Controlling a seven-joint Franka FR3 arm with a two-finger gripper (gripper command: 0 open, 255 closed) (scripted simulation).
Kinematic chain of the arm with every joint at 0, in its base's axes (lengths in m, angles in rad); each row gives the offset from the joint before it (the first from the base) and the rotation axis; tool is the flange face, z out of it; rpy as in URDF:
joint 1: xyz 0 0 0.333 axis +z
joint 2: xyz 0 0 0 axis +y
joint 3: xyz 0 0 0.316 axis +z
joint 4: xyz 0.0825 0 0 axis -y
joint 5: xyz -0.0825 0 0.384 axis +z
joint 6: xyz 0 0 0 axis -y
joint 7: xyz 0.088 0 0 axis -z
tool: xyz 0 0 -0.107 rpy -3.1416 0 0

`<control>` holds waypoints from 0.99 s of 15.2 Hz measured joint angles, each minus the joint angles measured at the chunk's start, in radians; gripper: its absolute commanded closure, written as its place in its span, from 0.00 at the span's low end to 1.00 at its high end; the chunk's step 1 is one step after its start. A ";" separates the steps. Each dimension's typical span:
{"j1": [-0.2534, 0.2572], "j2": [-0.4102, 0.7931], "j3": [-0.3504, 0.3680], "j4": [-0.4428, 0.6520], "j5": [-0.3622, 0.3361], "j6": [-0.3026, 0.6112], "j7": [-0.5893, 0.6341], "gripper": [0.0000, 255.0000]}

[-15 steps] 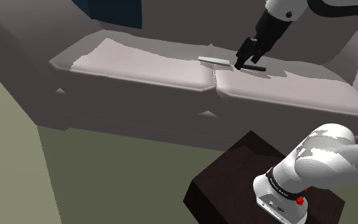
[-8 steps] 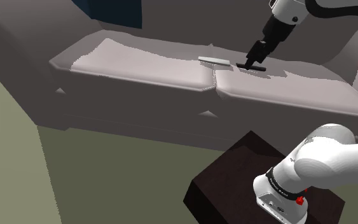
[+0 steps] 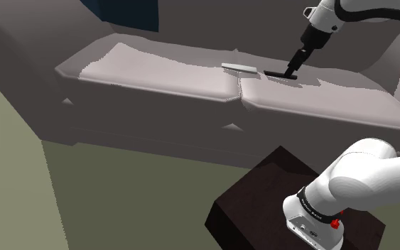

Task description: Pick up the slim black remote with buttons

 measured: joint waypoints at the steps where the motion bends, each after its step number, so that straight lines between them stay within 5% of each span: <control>1: 0.002 0.025 -0.031 0.013 -0.009 0.009 -0.041 0.00; 8: 0.034 0.220 -0.232 0.132 -0.031 0.058 -0.324 0.00; 15: 0.095 0.512 -0.436 0.332 0.073 0.089 -0.643 0.00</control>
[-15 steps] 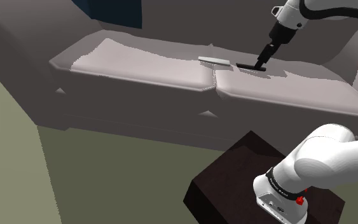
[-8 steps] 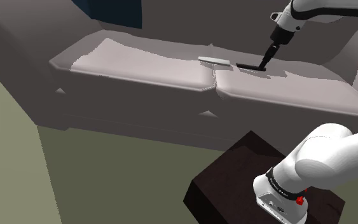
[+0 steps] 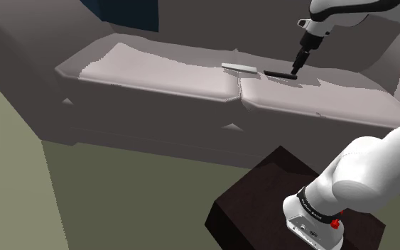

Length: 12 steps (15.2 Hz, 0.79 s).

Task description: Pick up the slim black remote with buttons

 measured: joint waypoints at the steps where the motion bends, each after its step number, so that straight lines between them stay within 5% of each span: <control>1: 0.004 0.046 -0.024 0.027 0.026 0.002 -0.047 0.00; 6: -0.043 0.341 -0.108 0.227 0.220 -0.028 -0.323 0.00; 12: -0.243 0.677 -0.056 0.536 0.414 -0.121 -0.561 0.00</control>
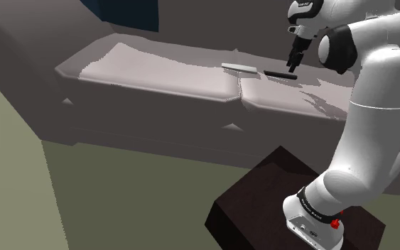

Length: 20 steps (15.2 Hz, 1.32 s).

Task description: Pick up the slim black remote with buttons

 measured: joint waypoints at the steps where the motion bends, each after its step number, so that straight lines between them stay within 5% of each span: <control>1: -0.042 0.054 0.016 0.068 0.023 -0.025 -0.028 0.00; 4: -0.154 0.200 0.062 0.276 0.074 -0.102 -0.078 0.00; 12: -0.151 0.232 0.076 0.225 0.090 -0.028 -0.099 0.00; 13: -0.153 0.236 0.077 0.225 0.092 -0.025 -0.100 1.00; 20: -0.154 0.237 0.078 0.226 0.093 -0.021 -0.102 1.00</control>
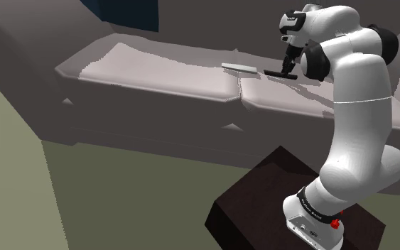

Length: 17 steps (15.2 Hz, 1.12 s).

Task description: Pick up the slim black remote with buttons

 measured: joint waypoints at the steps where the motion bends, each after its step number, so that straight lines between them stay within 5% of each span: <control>1: 0.001 -0.001 0.000 -0.001 0.000 0.001 0.000 1.00; 17: -0.042 -0.009 -0.006 0.170 -0.012 -0.166 0.025 1.00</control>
